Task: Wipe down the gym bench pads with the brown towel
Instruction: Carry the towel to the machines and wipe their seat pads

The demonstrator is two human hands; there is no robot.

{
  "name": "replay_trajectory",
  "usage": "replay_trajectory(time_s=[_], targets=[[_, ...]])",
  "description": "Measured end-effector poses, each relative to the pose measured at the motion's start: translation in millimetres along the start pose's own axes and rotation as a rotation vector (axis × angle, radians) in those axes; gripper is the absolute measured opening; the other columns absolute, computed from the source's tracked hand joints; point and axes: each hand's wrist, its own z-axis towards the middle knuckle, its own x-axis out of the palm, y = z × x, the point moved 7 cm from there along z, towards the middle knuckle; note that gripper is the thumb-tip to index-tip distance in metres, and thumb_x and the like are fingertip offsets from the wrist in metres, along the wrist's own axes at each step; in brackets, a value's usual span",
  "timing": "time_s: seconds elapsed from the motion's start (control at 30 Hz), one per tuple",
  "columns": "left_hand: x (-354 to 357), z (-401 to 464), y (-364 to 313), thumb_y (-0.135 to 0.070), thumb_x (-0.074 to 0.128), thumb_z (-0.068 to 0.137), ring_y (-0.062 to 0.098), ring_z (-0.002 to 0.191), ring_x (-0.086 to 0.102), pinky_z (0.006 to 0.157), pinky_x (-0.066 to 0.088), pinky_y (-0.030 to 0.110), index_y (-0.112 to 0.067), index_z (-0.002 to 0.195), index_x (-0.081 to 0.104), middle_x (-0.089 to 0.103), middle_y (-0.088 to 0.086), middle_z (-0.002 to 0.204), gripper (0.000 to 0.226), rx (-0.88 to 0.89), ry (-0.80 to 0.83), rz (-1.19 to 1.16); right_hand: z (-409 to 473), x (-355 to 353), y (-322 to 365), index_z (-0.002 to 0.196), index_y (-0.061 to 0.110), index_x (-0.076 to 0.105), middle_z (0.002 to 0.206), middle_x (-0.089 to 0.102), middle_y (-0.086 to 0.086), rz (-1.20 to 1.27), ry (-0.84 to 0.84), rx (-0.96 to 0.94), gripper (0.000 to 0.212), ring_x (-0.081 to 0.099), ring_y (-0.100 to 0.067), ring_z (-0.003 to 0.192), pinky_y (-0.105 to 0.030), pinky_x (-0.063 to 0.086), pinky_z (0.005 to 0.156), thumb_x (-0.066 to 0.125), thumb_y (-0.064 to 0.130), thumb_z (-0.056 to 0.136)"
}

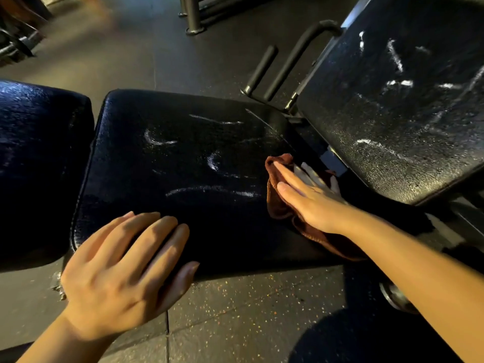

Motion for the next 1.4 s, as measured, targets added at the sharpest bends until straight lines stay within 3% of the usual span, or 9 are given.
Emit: replay_trajectory(time_s=[0.13, 0.4, 0.7, 0.83, 0.93, 1.07, 1.2, 1.3, 1.4], targets=[[1, -1, -2, -0.035, 0.049, 0.098, 0.037, 0.087, 0.073, 0.086, 0.049, 0.044, -0.003, 0.101, 0.077, 0.074, 0.015, 0.099, 0.042, 0.004, -0.015, 0.003, 51, -22, -18, 0.15, 0.05, -0.006, 0.164, -0.008, 0.013, 0.017, -0.056, 0.076, 0.051, -0.017, -0.007, 0.149, -0.053, -0.012, 0.118, 0.011, 0.057, 0.102], [3, -1, -1, -0.033, 0.053, 0.096, 0.036, 0.088, 0.073, 0.084, 0.05, 0.043, -0.003, 0.104, 0.077, 0.074, 0.015, 0.103, 0.039, 0.032, -0.027, 0.005, 78, -31, -23, 0.156, 0.035, -0.007, 0.166, -0.007, 0.001, -0.016, -0.126, 0.21, 0.057, -0.012, -0.019, 0.151, -0.056, -0.006, 0.119, 0.01, 0.053, 0.104], [-3, 4, -2, -0.034, 0.057, 0.094, 0.033, 0.089, 0.072, 0.081, 0.051, 0.04, -0.005, 0.101, 0.077, 0.073, 0.013, 0.101, 0.036, -0.017, -0.046, 0.02, -23, 9, 81, 0.148, 0.046, -0.013, 0.165, -0.004, 0.007, -0.053, 0.001, -0.224, 0.051, -0.021, -0.007, 0.148, -0.048, -0.014, 0.119, 0.017, 0.041, 0.107], [-4, 5, -1, -0.035, 0.056, 0.095, 0.033, 0.088, 0.072, 0.084, 0.047, 0.038, -0.006, 0.1, 0.078, 0.073, 0.013, 0.1, 0.037, -0.032, -0.029, 0.036, -62, 24, 108, 0.133, 0.066, -0.012, 0.164, -0.001, 0.017, 0.011, -0.009, -0.436, 0.047, -0.026, 0.003, 0.143, -0.042, -0.019, 0.118, 0.009, 0.063, 0.091], [-3, 3, -2, -0.034, 0.055, 0.095, 0.032, 0.087, 0.073, 0.086, 0.047, 0.037, -0.006, 0.099, 0.078, 0.074, 0.012, 0.099, 0.037, -0.044, -0.042, 0.027, -44, 17, 89, 0.132, 0.067, -0.007, 0.163, -0.003, 0.019, 0.033, 0.011, -0.346, 0.044, -0.024, 0.006, 0.143, -0.04, -0.018, 0.119, 0.008, 0.074, 0.091], [-3, 3, -3, -0.032, 0.051, 0.096, 0.032, 0.086, 0.074, 0.086, 0.049, 0.038, -0.005, 0.096, 0.079, 0.074, 0.012, 0.097, 0.039, -0.045, -0.068, 0.008, 6, -5, 37, 0.147, 0.049, -0.003, 0.164, -0.004, 0.014, 0.052, -0.028, -0.12, 0.047, -0.016, 0.0, 0.147, -0.04, -0.013, 0.12, 0.01, 0.053, 0.102], [-3, 4, -3, -0.032, 0.05, 0.095, 0.03, 0.086, 0.075, 0.084, 0.051, 0.038, -0.007, 0.095, 0.079, 0.075, 0.011, 0.096, 0.038, -0.025, -0.079, 0.0, 43, -24, -16, 0.156, 0.033, 0.005, 0.165, 0.0, 0.007, 0.087, -0.121, 0.118, 0.054, -0.008, -0.007, 0.15, -0.041, -0.007, 0.122, 0.011, 0.049, 0.105], [-3, 4, -2, -0.032, 0.051, 0.095, 0.028, 0.086, 0.074, 0.083, 0.051, 0.036, -0.008, 0.095, 0.079, 0.075, 0.009, 0.097, 0.037, -0.049, -0.094, -0.003, 48, -26, -17, 0.157, 0.032, 0.008, 0.165, 0.005, 0.008, 0.062, -0.146, 0.153, 0.054, -0.006, -0.006, 0.15, -0.045, -0.007, 0.122, 0.013, 0.048, 0.106], [-3, 4, -3, -0.033, 0.054, 0.094, 0.025, 0.092, 0.071, 0.082, 0.048, 0.033, -0.008, 0.096, 0.08, 0.075, 0.008, 0.098, 0.035, -0.066, -0.092, -0.011, 35, -18, 6, 0.155, 0.037, 0.01, 0.164, 0.008, 0.012, 0.06, -0.134, 0.059, 0.051, -0.005, -0.003, 0.149, -0.045, -0.01, 0.121, 0.018, 0.046, 0.106]])
